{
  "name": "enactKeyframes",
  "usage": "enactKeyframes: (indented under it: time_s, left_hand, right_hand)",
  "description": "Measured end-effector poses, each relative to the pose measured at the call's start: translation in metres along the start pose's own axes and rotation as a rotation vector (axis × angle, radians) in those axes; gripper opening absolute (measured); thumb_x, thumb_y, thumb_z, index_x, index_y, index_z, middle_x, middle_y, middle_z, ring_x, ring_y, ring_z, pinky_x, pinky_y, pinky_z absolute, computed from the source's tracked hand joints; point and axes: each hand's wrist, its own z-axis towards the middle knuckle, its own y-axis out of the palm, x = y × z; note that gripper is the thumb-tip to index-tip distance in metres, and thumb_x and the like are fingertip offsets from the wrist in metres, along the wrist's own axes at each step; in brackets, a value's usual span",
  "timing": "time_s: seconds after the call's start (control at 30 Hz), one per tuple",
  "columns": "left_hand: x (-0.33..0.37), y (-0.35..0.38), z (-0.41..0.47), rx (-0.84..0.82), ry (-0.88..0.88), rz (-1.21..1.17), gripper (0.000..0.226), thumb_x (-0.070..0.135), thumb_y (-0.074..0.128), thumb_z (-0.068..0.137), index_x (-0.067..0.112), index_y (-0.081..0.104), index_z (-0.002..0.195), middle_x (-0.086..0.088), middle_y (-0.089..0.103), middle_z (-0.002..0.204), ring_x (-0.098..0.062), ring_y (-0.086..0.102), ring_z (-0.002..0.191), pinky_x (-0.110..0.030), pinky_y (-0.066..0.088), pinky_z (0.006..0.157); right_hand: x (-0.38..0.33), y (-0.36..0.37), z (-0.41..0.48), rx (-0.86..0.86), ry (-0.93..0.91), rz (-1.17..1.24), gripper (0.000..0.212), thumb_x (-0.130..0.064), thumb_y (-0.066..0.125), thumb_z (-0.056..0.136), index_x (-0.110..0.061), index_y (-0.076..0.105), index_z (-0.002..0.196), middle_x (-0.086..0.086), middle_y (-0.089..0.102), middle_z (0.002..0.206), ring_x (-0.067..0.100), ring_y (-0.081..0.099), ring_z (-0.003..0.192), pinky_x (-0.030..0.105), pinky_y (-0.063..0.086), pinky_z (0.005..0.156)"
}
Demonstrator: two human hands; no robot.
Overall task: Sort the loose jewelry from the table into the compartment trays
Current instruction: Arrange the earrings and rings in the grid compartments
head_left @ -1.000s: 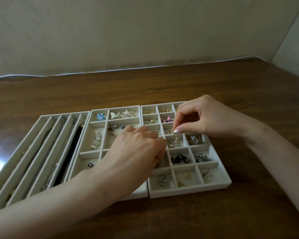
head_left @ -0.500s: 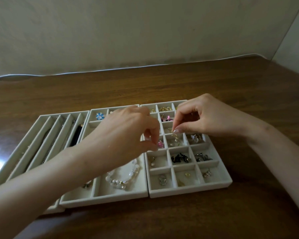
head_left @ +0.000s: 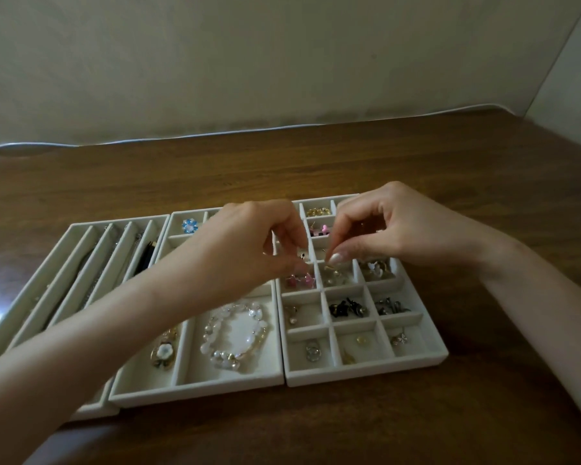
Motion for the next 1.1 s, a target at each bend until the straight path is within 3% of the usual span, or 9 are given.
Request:
enactKeyframes:
  time_s: [0.17, 0.33, 0.5, 0.6, 0.7, 0.87, 1.03, 1.1]
  left_hand:
    - [-0.004, 0.014, 0.000, -0.109, -0.164, -0.568, 0.049, 0.019, 0.080, 0.055, 0.014, 0.055, 0.098, 0.003, 0.072, 0.087, -0.004, 0.059, 0.068, -0.017, 0.048, 0.065]
    - [0.001, 0.015, 0.000, -0.112, -0.189, -0.831, 0.043, 0.013, 0.072, 0.059, 0.008, 0.056, 0.099, -0.008, 0.071, 0.085, -0.019, 0.065, 0.077, -0.028, 0.053, 0.078]
    - [-0.001, 0.018, -0.002, -0.044, -0.182, -0.775, 0.040, 0.016, 0.074, 0.060, 0.008, 0.059, 0.096, -0.009, 0.070, 0.083, -0.024, 0.066, 0.081, -0.030, 0.054, 0.078]
    - [-0.004, 0.019, -0.004, 0.003, -0.185, -0.676, 0.035, 0.015, 0.078, 0.063, 0.013, 0.061, 0.093, 0.000, 0.069, 0.077, -0.011, 0.063, 0.069, -0.018, 0.050, 0.065]
    - [-0.006, 0.020, -0.005, 0.046, -0.187, -0.613, 0.029, 0.008, 0.079, 0.067, 0.016, 0.061, 0.090, 0.007, 0.066, 0.069, 0.005, 0.052, 0.051, -0.007, 0.039, 0.051]
    - [-0.008, 0.021, -0.008, 0.051, -0.156, -0.617, 0.027, 0.003, 0.076, 0.069, 0.011, 0.062, 0.091, 0.004, 0.066, 0.071, 0.002, 0.055, 0.057, -0.009, 0.040, 0.053]
    - [-0.013, 0.023, -0.009, 0.062, -0.150, -0.646, 0.025, 0.002, 0.075, 0.070, 0.010, 0.062, 0.090, 0.004, 0.066, 0.075, -0.002, 0.059, 0.067, -0.014, 0.046, 0.061]
    - [-0.014, 0.023, -0.009, 0.060, -0.165, -0.651, 0.024, 0.006, 0.075, 0.070, 0.012, 0.062, 0.089, 0.003, 0.067, 0.076, -0.005, 0.059, 0.069, -0.016, 0.048, 0.063]
  right_hand:
    - [-0.002, 0.004, 0.001, 0.030, -0.045, 0.183, 0.008, -0.021, 0.070, 0.073, -0.018, 0.072, 0.080, 0.003, 0.069, 0.084, 0.021, 0.064, 0.082, 0.028, 0.053, 0.072]
    - [0.002, 0.007, 0.004, 0.065, -0.038, 0.286, 0.009, -0.021, 0.070, 0.073, -0.016, 0.071, 0.080, 0.003, 0.068, 0.082, 0.014, 0.062, 0.072, 0.022, 0.051, 0.063]
    - [0.001, 0.008, 0.004, 0.072, -0.031, 0.257, 0.013, -0.021, 0.067, 0.074, -0.015, 0.071, 0.085, 0.002, 0.069, 0.083, 0.021, 0.063, 0.074, 0.028, 0.053, 0.065]
    - [-0.003, 0.007, 0.001, 0.079, -0.033, 0.245, 0.017, -0.021, 0.067, 0.075, -0.016, 0.071, 0.091, 0.000, 0.069, 0.087, 0.023, 0.065, 0.080, 0.032, 0.055, 0.069]
    - [-0.008, 0.008, -0.001, 0.063, -0.050, 0.218, 0.020, -0.021, 0.070, 0.072, -0.016, 0.071, 0.091, 0.000, 0.070, 0.088, 0.014, 0.067, 0.083, 0.025, 0.056, 0.074]
    - [-0.010, 0.020, 0.003, 0.072, -0.042, 0.105, 0.020, -0.018, 0.079, 0.068, -0.016, 0.071, 0.087, 0.002, 0.070, 0.085, 0.016, 0.067, 0.078, 0.038, 0.056, 0.073]
    - [-0.009, 0.022, 0.005, 0.065, -0.027, 0.149, 0.019, -0.007, 0.076, 0.071, -0.015, 0.070, 0.087, -0.003, 0.072, 0.085, 0.007, 0.069, 0.080, 0.018, 0.054, 0.070]
    - [-0.010, 0.021, 0.005, 0.063, -0.020, 0.181, 0.019, -0.005, 0.074, 0.073, -0.015, 0.071, 0.089, -0.001, 0.073, 0.087, 0.008, 0.070, 0.081, 0.016, 0.053, 0.071]
